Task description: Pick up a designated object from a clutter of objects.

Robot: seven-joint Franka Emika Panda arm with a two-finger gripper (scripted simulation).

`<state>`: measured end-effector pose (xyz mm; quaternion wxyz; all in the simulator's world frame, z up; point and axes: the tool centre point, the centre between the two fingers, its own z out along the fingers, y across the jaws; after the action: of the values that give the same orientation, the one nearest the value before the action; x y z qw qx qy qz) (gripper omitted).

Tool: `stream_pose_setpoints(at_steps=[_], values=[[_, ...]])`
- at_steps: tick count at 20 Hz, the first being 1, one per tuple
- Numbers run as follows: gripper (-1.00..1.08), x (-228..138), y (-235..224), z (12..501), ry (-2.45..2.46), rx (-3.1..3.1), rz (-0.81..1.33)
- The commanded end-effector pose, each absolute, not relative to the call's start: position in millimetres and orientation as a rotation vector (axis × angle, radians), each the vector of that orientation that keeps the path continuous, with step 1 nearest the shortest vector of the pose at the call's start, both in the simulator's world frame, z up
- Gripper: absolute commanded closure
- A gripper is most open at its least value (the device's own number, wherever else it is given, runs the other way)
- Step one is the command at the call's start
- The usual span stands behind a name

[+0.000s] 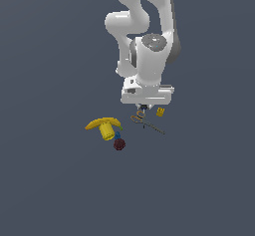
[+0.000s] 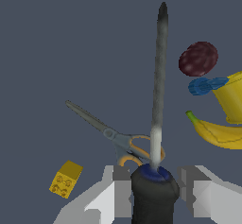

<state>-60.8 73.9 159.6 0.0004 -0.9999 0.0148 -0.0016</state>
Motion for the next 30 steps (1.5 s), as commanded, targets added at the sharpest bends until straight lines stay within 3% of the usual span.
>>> stream_pose_setpoints(at_steps=[1,17,30], values=[[1.08,-59,62,185,0.045,-3.139,-0.005],[1.08,-42,-10,327,0.039,-3.140,-0.001],[1.08,-33,-31,370,0.038,-3.141,0.000]])
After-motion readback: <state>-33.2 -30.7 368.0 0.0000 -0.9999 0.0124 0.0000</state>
